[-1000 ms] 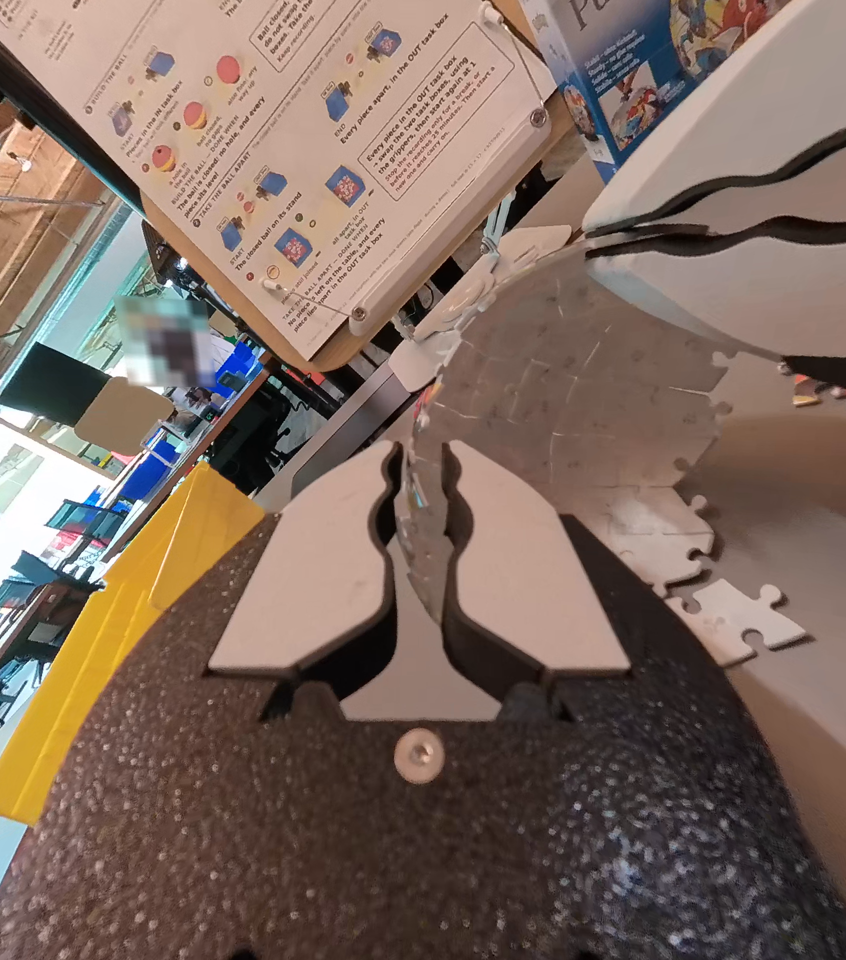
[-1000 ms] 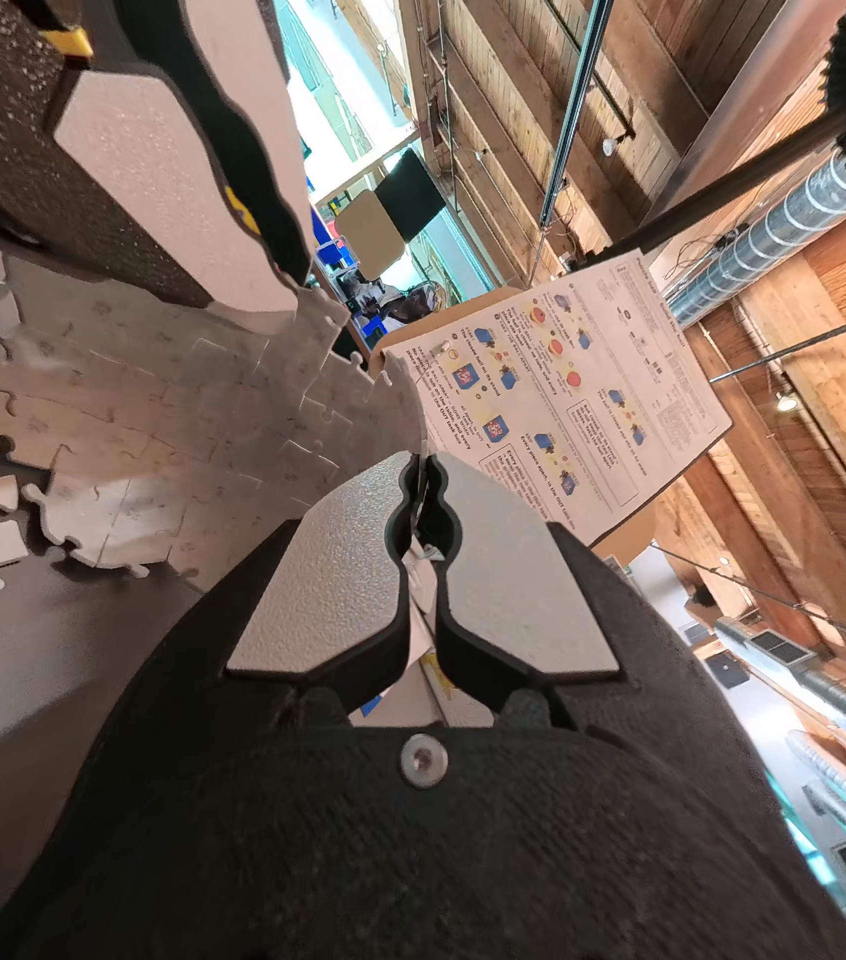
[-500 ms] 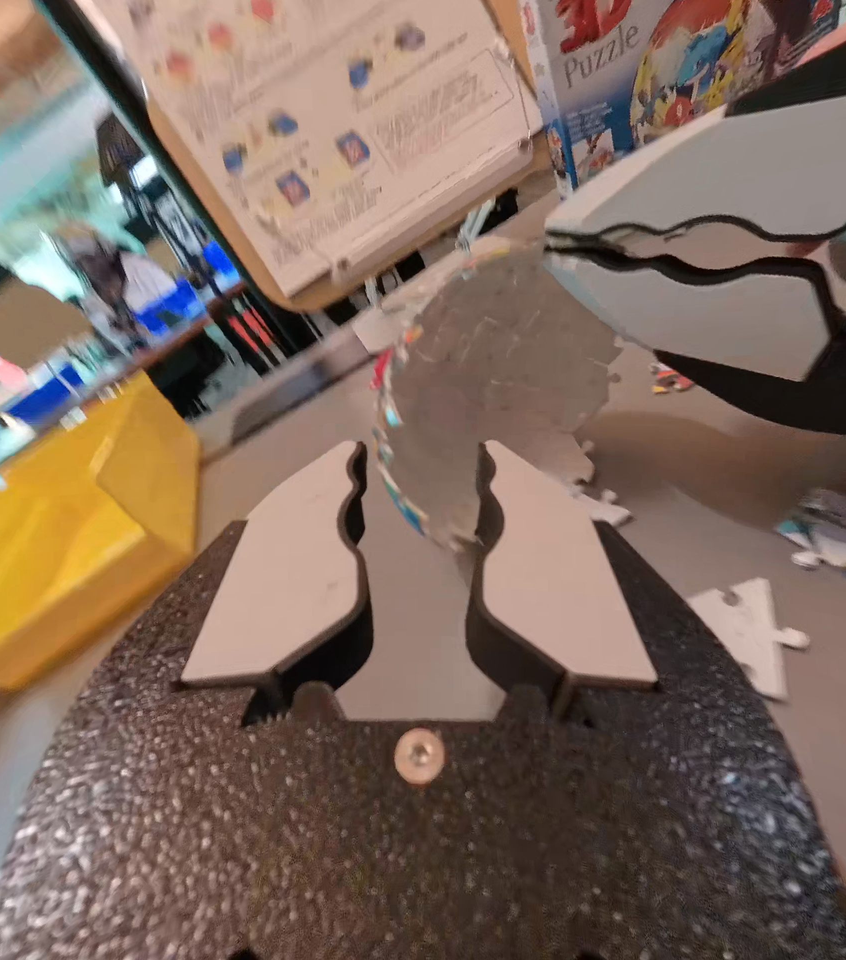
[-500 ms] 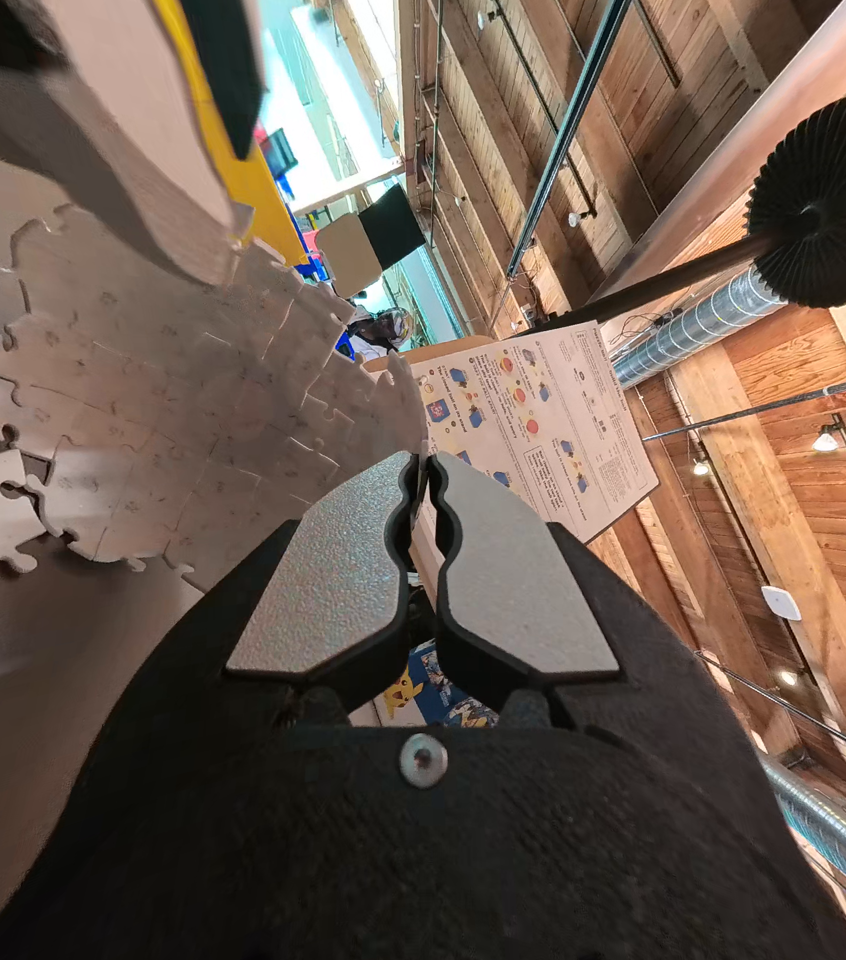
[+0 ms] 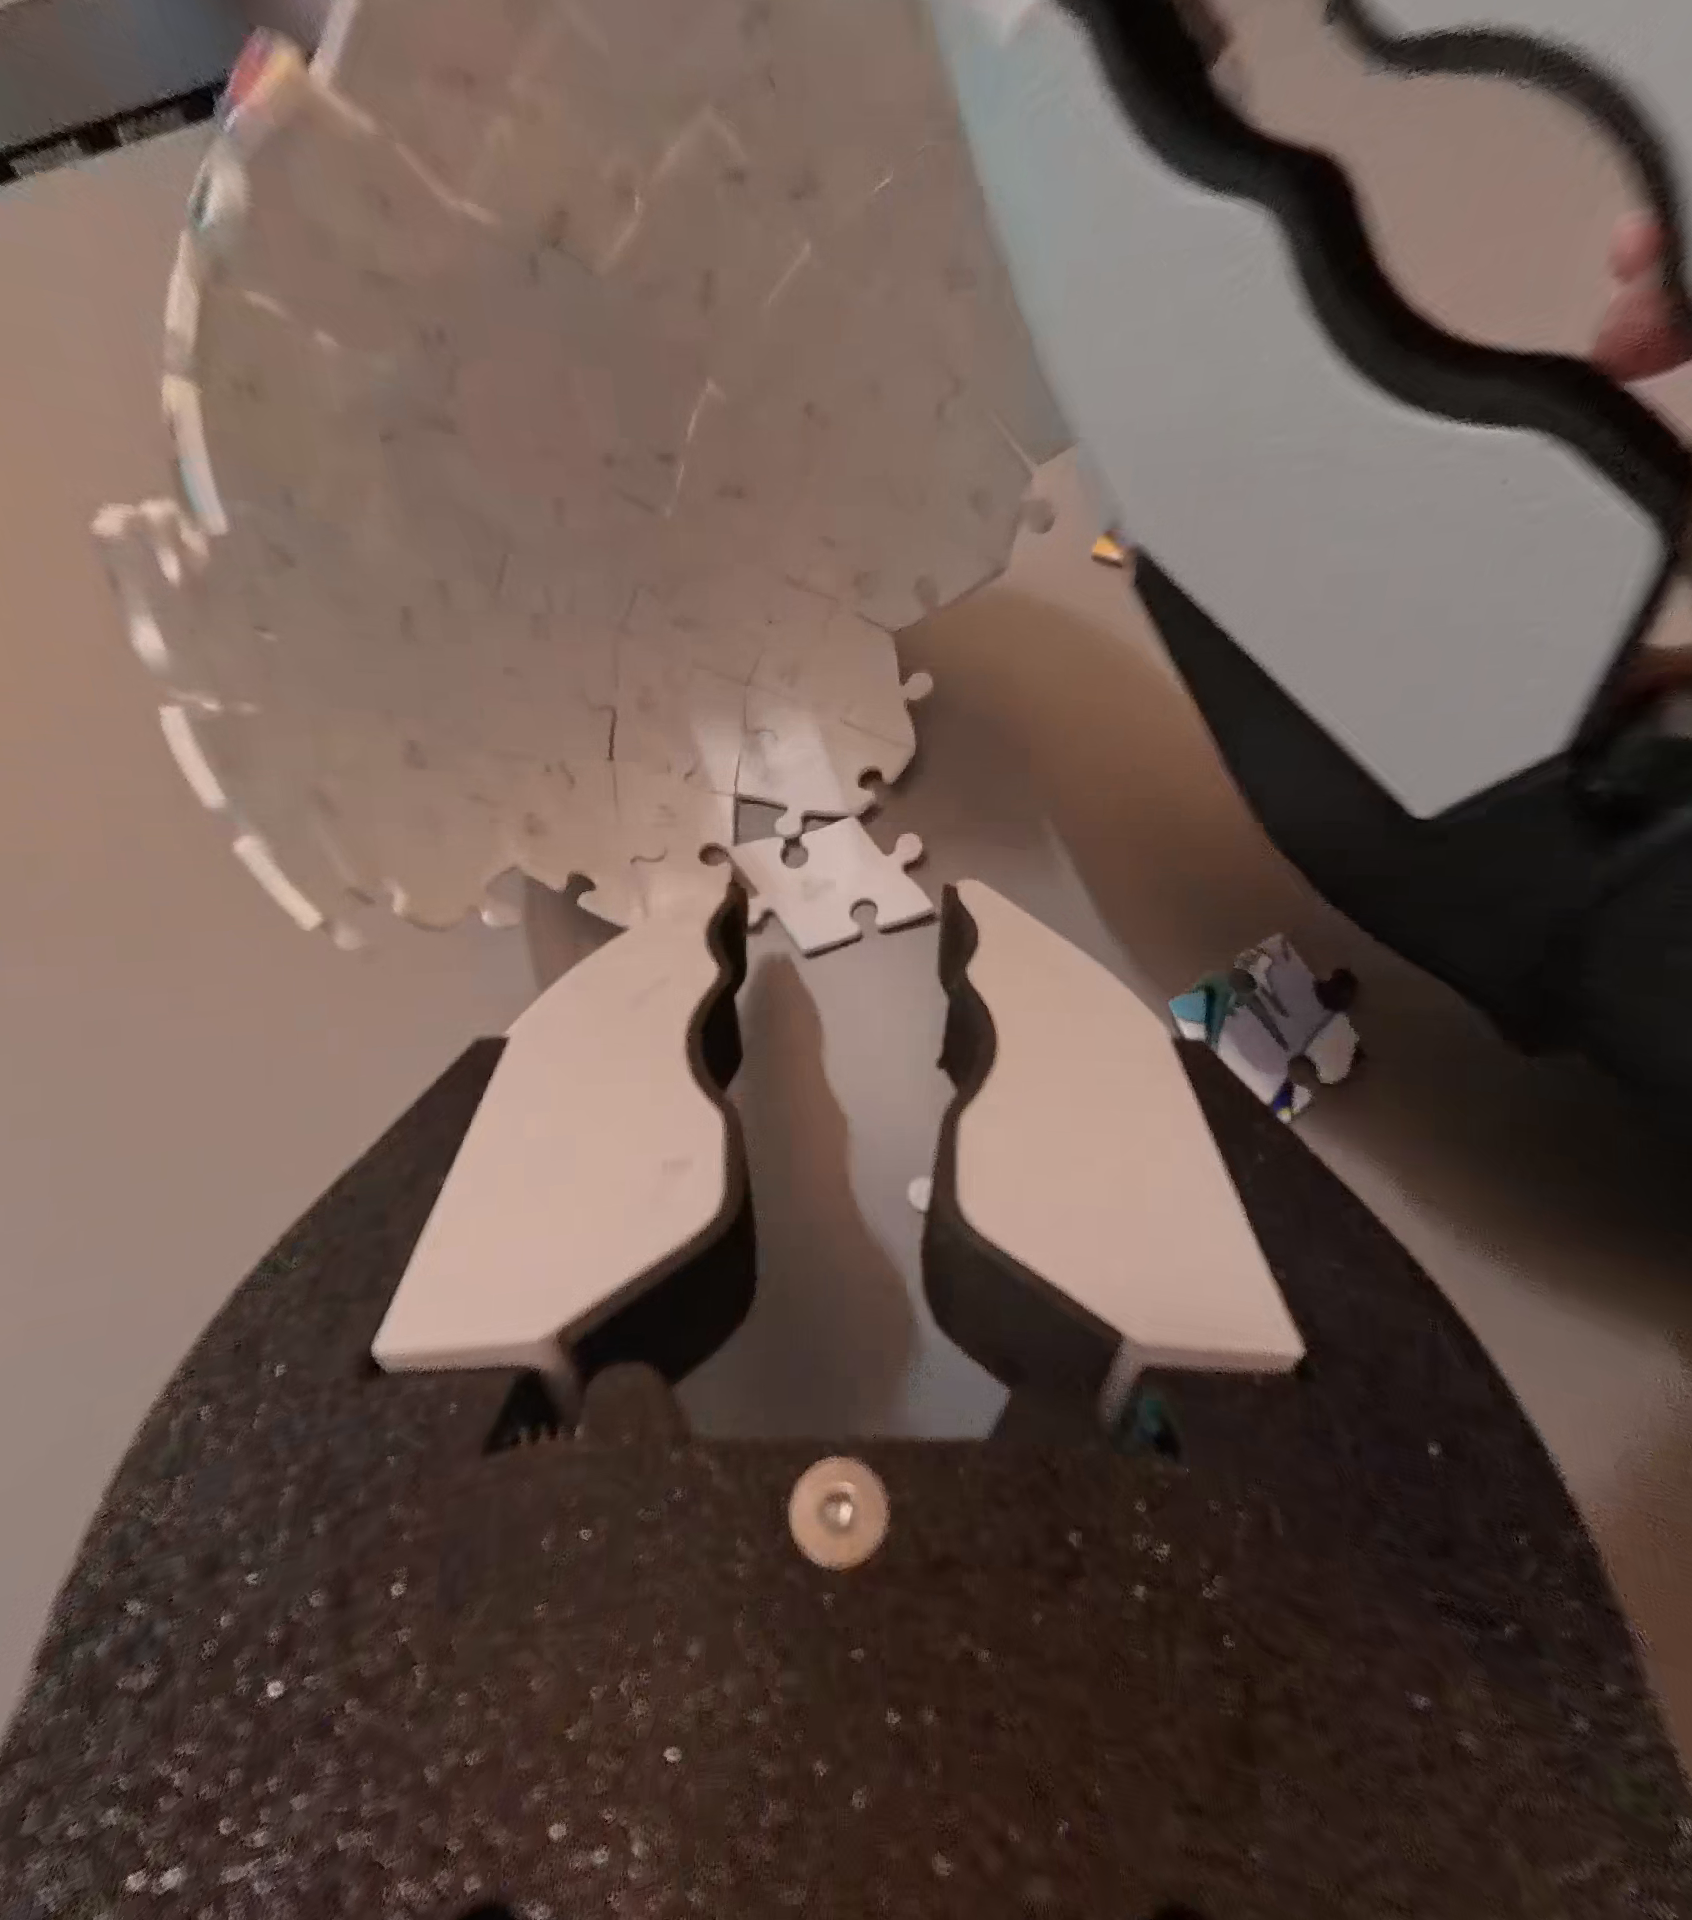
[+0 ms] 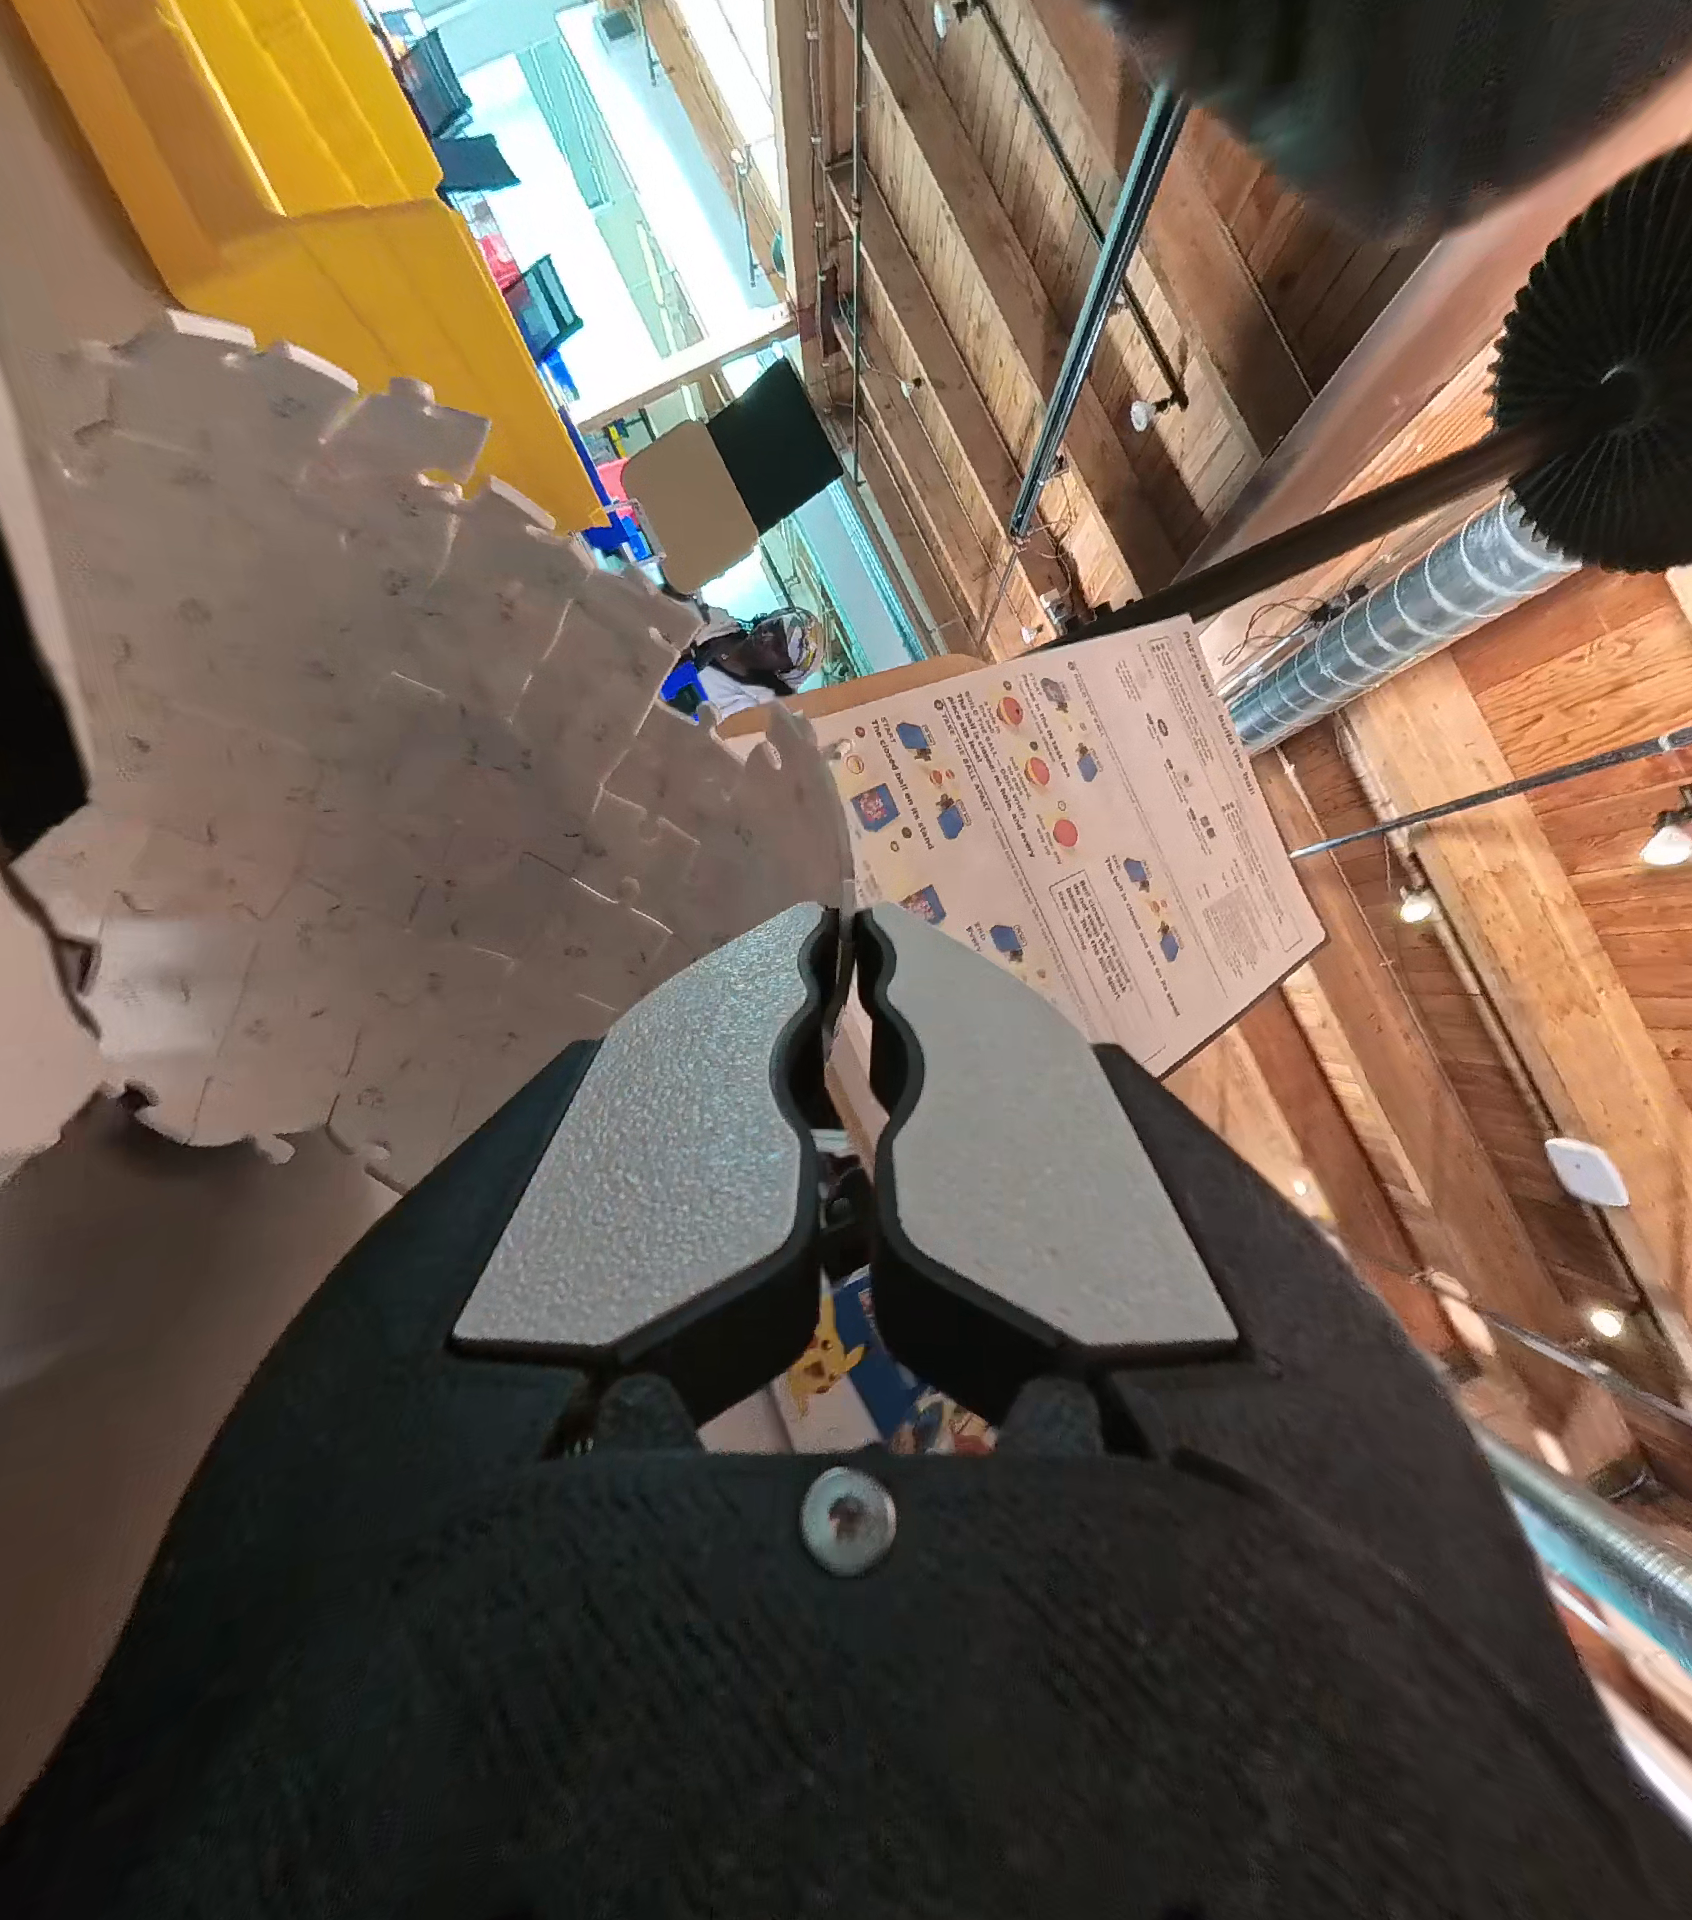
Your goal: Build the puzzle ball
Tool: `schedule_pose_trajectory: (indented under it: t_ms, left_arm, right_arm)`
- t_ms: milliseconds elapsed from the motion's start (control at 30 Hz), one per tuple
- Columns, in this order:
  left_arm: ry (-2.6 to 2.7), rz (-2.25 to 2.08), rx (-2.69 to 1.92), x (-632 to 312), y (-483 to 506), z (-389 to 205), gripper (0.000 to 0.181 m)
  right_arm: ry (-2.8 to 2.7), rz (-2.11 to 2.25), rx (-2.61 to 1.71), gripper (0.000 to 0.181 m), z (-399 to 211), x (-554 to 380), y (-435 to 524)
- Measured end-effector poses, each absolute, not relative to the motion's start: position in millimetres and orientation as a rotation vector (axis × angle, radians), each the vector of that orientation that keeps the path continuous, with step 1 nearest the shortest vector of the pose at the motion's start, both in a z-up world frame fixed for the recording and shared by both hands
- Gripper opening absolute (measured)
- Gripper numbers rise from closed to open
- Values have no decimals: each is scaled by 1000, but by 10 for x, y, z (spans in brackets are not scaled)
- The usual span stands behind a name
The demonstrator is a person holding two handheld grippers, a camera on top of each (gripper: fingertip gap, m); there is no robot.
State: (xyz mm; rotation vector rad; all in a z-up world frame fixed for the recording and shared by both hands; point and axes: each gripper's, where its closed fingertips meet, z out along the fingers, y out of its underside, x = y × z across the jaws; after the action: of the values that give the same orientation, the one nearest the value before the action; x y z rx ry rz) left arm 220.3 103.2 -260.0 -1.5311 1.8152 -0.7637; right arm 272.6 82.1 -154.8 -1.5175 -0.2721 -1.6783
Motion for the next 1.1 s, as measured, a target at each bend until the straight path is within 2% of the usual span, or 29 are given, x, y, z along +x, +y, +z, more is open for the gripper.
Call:
schedule_pose_trajectory:
  t_ms: [33, 133, 367, 533, 1100]
  left_arm:
    - [1811, -750, -1552, 2206, 1053, -2620, 37]
    - [1823, -712, -1569, 2213, 1067, -2662, 41]
    - [1872, -710, -1506, 2223, 913, -2664, 36]
    - [1886, -697, -1559, 2246, 961, -2696, 46]
    - [2050, -669, -1600, 2276, 972, -2762, 33]
  right_arm:
    - [-247, -1662, -1522, 3, -1549, 2738, 800]
    - [-215, -1633, -1524, 3, -1554, 2761, 771]
    - [-192, -1585, -1512, 3, -1546, 2743, 771]
    - [-186, -1565, -1503, 3, -1531, 2723, 771]
    - [-192, -1539, -1490, 3, -1525, 2694, 782]
